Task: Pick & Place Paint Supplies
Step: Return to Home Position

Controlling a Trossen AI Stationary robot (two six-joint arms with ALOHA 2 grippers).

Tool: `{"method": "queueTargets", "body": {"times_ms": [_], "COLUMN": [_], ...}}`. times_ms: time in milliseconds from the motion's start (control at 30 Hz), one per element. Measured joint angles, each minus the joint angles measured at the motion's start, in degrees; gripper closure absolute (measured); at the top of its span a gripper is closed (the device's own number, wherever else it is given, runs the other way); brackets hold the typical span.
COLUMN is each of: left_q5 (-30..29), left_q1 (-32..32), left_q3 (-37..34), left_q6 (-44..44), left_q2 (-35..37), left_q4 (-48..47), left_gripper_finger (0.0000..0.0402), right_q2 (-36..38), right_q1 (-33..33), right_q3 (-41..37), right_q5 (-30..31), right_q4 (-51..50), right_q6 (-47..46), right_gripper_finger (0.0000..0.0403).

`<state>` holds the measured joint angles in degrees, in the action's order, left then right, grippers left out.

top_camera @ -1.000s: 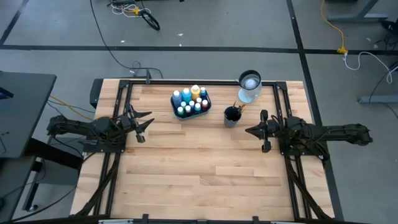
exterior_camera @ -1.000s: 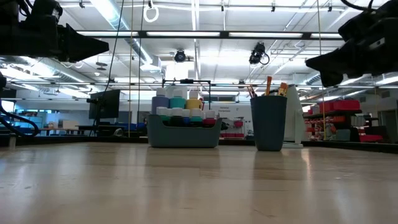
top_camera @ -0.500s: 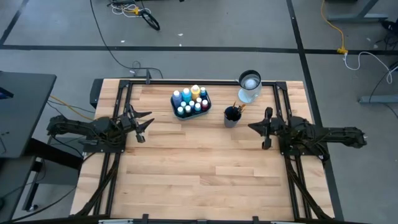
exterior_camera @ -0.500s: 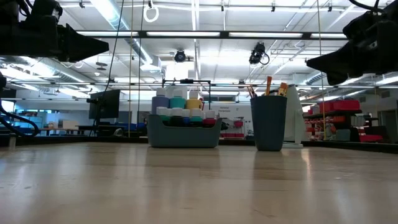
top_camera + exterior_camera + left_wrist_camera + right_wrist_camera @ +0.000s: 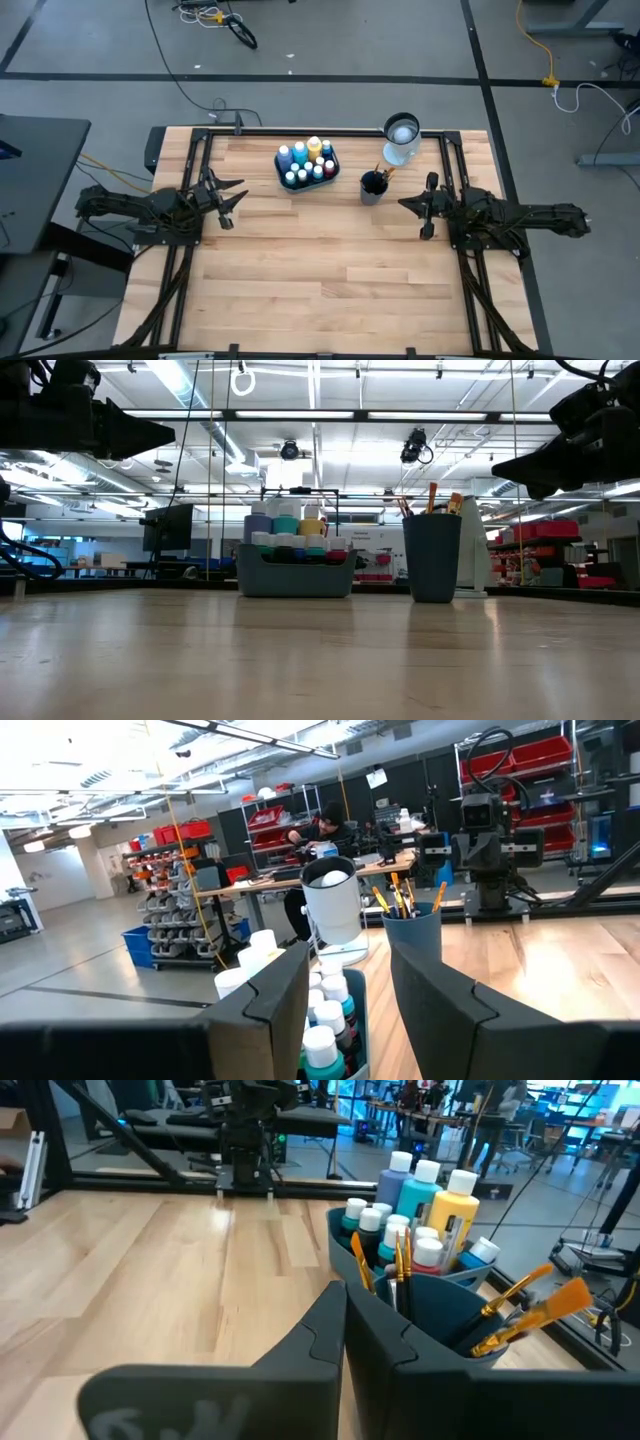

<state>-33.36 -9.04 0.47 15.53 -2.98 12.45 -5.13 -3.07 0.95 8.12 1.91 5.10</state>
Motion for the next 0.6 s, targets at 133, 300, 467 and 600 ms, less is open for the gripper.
{"method": "queueTargets", "body": {"times_ms": [133,300,467,600], "left_q5": [0.0,0.0,0.0,0.0], "left_q1": [0.0,0.0,0.0,0.0], "left_q3": [0.0,0.0,0.0,0.0], "left_q6": [0.4,0.0,0.4,-0.1], "left_q2": [0.0,0.0,0.0,0.0], "left_q4": [0.0,0.0,0.0,0.0], "left_gripper_finger": [0.0249,0.0249,0.0249,0.0249], "right_q2": [0.0,0.0,0.0,0.0], "right_q1": [0.0,0.0,0.0,0.0], "right_q3": [0.0,0.0,0.0,0.0], "right_q5": [0.0,0.0,0.0,0.0], "right_q4": [0.0,0.0,0.0,0.0], "right_q6": [0.0,-0.1,-0.1,-0.1], "right_gripper_finger": [0.0392,0.0392,0.0392,0.0392]}}
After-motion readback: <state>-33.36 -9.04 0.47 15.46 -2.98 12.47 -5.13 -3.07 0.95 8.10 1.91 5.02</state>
